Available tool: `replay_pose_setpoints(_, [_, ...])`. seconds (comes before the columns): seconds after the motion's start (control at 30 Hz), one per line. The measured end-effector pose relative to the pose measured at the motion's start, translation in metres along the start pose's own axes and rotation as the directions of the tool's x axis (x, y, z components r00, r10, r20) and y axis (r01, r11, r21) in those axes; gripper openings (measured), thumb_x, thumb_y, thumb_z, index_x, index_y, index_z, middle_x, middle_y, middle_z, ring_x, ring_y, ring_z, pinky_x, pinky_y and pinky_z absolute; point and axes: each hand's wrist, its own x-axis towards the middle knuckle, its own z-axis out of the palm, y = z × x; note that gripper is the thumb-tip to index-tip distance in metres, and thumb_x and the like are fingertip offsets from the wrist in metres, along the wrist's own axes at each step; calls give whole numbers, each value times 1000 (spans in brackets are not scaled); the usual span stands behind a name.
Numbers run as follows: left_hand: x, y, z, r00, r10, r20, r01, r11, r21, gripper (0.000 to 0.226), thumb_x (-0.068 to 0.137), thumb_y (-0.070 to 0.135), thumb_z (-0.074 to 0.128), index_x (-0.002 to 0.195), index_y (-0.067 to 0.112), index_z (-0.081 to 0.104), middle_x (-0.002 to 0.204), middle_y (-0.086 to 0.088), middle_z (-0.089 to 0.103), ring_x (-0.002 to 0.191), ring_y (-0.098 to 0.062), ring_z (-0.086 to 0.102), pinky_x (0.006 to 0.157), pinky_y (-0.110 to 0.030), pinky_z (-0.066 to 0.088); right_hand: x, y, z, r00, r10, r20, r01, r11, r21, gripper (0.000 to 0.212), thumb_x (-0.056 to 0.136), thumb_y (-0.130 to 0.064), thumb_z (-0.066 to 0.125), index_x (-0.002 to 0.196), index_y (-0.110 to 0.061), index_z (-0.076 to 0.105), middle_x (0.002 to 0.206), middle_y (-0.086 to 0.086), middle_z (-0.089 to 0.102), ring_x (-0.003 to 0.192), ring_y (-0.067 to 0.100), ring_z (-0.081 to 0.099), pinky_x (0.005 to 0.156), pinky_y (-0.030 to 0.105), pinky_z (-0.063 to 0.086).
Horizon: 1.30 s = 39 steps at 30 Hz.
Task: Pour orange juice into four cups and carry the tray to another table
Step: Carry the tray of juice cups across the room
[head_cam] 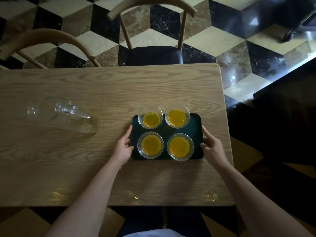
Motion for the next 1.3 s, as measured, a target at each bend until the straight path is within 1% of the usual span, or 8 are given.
replay_pose_setpoints(0.1, [-5,7,-2,1000,9,0,-9,1000,-7,94,91,-20,47,151,49,24,158,-25,26,144,-32,34,101,-31,43,-1,-7,-4,999,-32,-1,32,999,-13,81,90,15,47,151,-36,34,114,-4,70,107,14,67,81,30,60])
replay_pose_setpoints(0.23, [-13,24,-13,999,46,16,-47,998,31,93,92,-17,50,152,48,24,159,-22,28,142,-31,37,107,-38,42,0,-21,-14,998,-62,5,62,998,3,76,92,11,49,150,-36,34,105,-2,74,95,17,72,82,48,59])
replay_pose_setpoints(0.4, [-19,50,-32,990,119,79,-116,993,-37,90,91,-18,50,153,42,25,121,4,60,95,6,66,74,-12,54,-5,-52,-33,993,-112,27,111,992,60,76,91,13,51,150,-33,36,102,4,74,95,16,72,80,38,61])
replay_pose_setpoints(0.7, [-46,117,-65,967,239,93,-228,967,-112,88,90,-15,54,153,39,27,114,-15,70,108,-28,68,100,-52,51,-27,-133,-76,977,-205,48,197,971,134,73,89,16,53,149,-23,40,97,12,70,91,20,69,84,33,57])
replay_pose_setpoints(0.97, [-81,189,-93,936,322,139,-290,933,-212,83,90,-14,51,153,35,31,124,-20,65,109,-31,68,93,-49,55,-54,-205,-112,974,-218,56,206,964,168,73,86,21,52,147,-19,45,95,17,70,86,25,70,71,29,59])
replay_pose_setpoints(1.1, [-99,224,-107,905,378,195,-314,902,-296,81,88,-15,48,151,33,35,124,-19,66,107,-30,69,78,-40,59,-81,-246,-129,955,-292,45,281,944,172,68,86,24,47,143,-14,50,94,19,70,93,31,68,96,49,52])
replay_pose_setpoints(1.2, [-113,246,-124,863,437,251,-329,866,-376,79,83,-15,51,145,35,45,121,-13,71,109,-29,69,77,-40,59,-100,-270,-144,935,-346,75,319,916,243,65,87,25,45,142,-10,50,99,26,64,96,37,62,99,51,46])
replay_pose_setpoints(1.3, [-128,267,-141,825,493,277,-336,822,-461,77,77,-12,58,138,35,56,100,-15,74,96,-30,72,75,-41,59,-116,-293,-158,916,-389,99,345,889,300,60,87,23,45,132,-14,58,99,27,67,90,33,68,85,41,58])
